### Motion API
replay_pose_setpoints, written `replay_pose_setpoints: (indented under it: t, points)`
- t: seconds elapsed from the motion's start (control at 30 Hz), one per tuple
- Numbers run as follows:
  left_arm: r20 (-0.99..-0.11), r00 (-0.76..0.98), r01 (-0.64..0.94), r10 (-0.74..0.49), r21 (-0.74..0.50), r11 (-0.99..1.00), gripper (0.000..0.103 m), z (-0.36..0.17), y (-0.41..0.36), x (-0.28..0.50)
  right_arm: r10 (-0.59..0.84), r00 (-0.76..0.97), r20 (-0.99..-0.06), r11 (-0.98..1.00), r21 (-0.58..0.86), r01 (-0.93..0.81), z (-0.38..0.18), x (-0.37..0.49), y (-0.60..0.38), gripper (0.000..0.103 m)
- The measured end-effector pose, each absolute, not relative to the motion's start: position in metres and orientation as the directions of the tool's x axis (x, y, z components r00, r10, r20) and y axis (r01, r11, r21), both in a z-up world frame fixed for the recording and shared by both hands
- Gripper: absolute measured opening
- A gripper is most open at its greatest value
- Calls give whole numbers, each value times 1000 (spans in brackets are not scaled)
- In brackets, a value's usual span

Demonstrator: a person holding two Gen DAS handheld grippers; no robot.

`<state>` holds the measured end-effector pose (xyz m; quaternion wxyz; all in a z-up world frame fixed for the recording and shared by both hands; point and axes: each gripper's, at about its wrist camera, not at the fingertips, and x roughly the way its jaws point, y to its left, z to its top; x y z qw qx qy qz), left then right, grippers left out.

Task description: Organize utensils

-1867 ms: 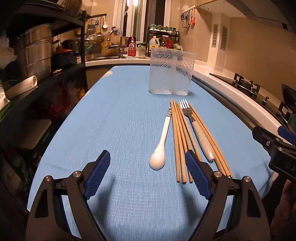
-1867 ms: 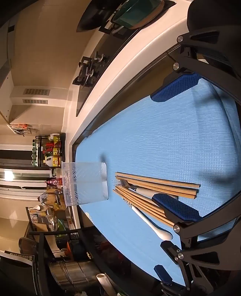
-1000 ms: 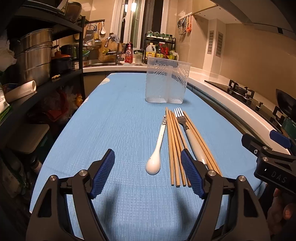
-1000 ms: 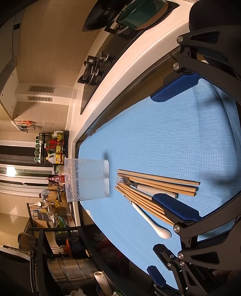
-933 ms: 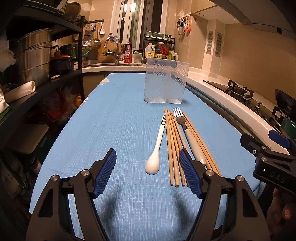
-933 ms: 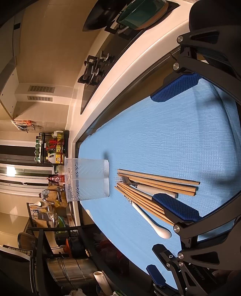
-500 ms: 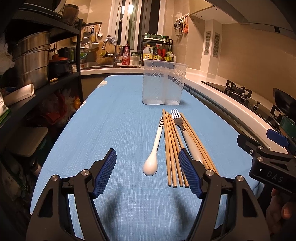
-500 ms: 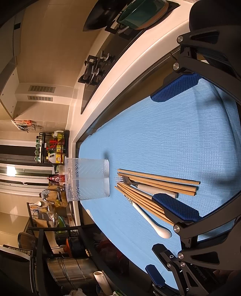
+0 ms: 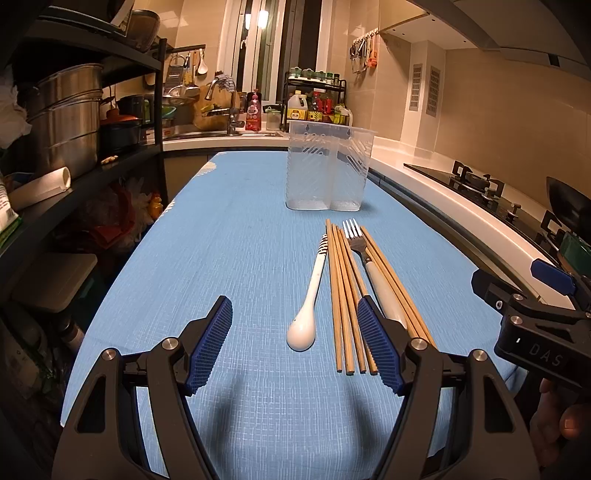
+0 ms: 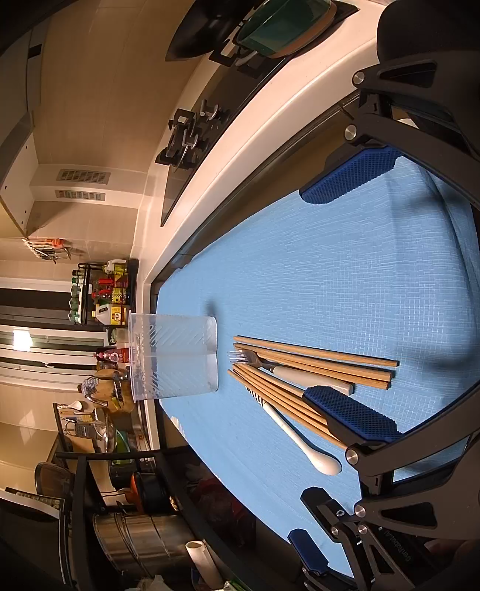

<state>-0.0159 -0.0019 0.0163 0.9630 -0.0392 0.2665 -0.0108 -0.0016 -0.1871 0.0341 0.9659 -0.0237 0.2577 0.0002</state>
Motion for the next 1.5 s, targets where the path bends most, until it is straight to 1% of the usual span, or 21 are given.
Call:
replay_pose_setpoints:
  t: [1.03, 1.13, 1.2, 1.23, 1.3, 1.37, 1.4, 1.5]
  points:
    - [-515, 856, -4, -40, -85, 996, 69, 15, 0, -15, -6, 862, -506, 999, -47, -21, 29, 0, -180, 95]
    - [-523, 852, -6, -43, -91, 996, 69, 13, 2, -15, -13, 860, -509, 999, -40, -9, 28, 1, -181, 87]
    - [-539, 841, -19, -40, -103, 994, 67, 10, 5, -12, 0, 850, -526, 1000, -9, -5, 24, 4, -185, 70]
    - [-549, 835, -28, -37, -109, 994, 63, 8, 7, -11, 17, 840, -542, 1000, 20, -7, 22, 7, -189, 66]
    - [-570, 821, -46, -36, -128, 991, 58, 4, 13, -7, 46, 820, -570, 998, 63, -13, 19, 11, -193, 48]
    - [-584, 811, -57, -37, -141, 988, 52, 0, 17, -5, 99, 794, -599, 993, 110, -41, 13, 16, -193, 41]
    - [-590, 807, -62, -36, -144, 988, 52, -2, 18, -4, 117, 785, -608, 991, 121, -54, 11, 17, -191, 39]
    - [-603, 796, -65, -43, -156, 986, 46, -7, 20, 0, 141, 765, -629, 989, 129, -75, 6, 22, -184, 39]
